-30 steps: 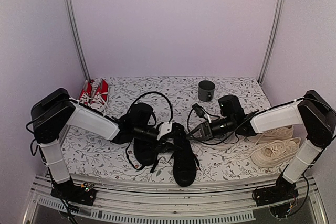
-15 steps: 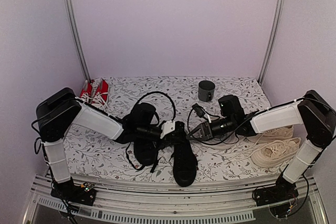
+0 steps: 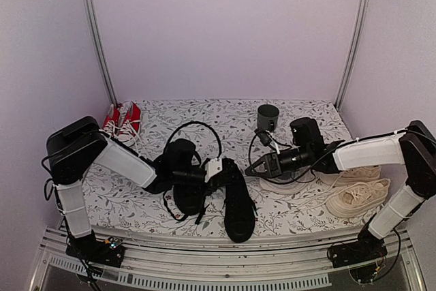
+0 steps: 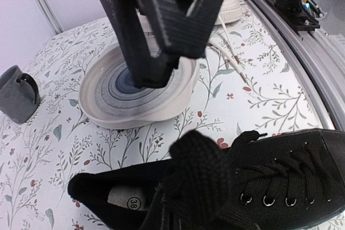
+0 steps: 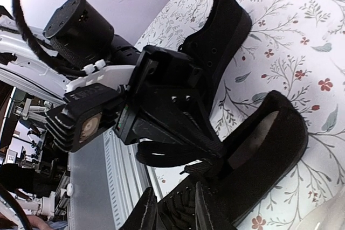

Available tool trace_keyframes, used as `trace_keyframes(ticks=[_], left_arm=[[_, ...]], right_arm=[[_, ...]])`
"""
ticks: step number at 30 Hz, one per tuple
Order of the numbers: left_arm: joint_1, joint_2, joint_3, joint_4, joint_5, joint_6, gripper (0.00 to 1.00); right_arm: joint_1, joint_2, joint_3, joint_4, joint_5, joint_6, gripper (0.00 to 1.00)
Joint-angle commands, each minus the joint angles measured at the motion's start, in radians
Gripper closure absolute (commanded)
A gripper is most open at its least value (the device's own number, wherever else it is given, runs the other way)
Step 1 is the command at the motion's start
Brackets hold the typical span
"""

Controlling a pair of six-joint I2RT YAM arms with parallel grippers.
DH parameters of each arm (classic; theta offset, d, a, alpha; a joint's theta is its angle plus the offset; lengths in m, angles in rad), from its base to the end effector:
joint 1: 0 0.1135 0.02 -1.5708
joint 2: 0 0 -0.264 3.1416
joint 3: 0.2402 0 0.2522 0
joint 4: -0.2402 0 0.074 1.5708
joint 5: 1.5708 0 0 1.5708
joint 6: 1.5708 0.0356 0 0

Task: Tie the shoes
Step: Pass from the right arm to the left, then pull the half-tied shoelace from the shoe.

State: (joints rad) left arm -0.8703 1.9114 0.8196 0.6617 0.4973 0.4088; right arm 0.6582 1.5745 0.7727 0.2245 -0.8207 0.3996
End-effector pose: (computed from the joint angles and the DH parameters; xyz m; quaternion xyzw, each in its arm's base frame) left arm 0.2255 -0.2938 0.1287 0.5935 0.5753 -0.3213 0.4621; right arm 0.2347 0.2144 0.1896 -0.2925 0.7749 0.5233 0.2003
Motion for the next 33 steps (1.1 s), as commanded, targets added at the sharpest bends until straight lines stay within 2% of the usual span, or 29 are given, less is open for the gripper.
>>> trace_keyframes(ticks=[1, 4, 10, 15, 20, 33], left_arm=[[0.002, -0.033, -0.013, 0.074, -0.037, -0.02, 1.0], [0.002, -0.034, -0.015, 0.078, -0.036, -0.025, 1.0], [0.001, -0.04, -0.034, 0.11, -0.033, -0.035, 1.0], [0.003, -0.041, -0.043, 0.14, -0.047, -0.055, 1.0], [0.007, -0.04, -0.053, 0.173, -0.04, -0.076, 1.0], [0.016, -0.041, -0.064, 0.181, -0.042, -0.083, 1.0]], right_arm=[[-0.031, 0.048, 0.028, -0.063, 0.04, -0.048, 0.78], [-0.029, 0.122, 0.078, -0.087, 0.032, -0.082, 0.85], [-0.019, 0.221, 0.174, -0.08, -0.051, -0.185, 0.9], [-0.016, 0.254, 0.175, -0.084, -0.13, -0.226, 0.91], [-0.004, 0.265, 0.178, -0.142, -0.122, -0.269, 0.92], [0.027, 0.262, 0.166, -0.133, -0.137, -0.294, 0.91]])
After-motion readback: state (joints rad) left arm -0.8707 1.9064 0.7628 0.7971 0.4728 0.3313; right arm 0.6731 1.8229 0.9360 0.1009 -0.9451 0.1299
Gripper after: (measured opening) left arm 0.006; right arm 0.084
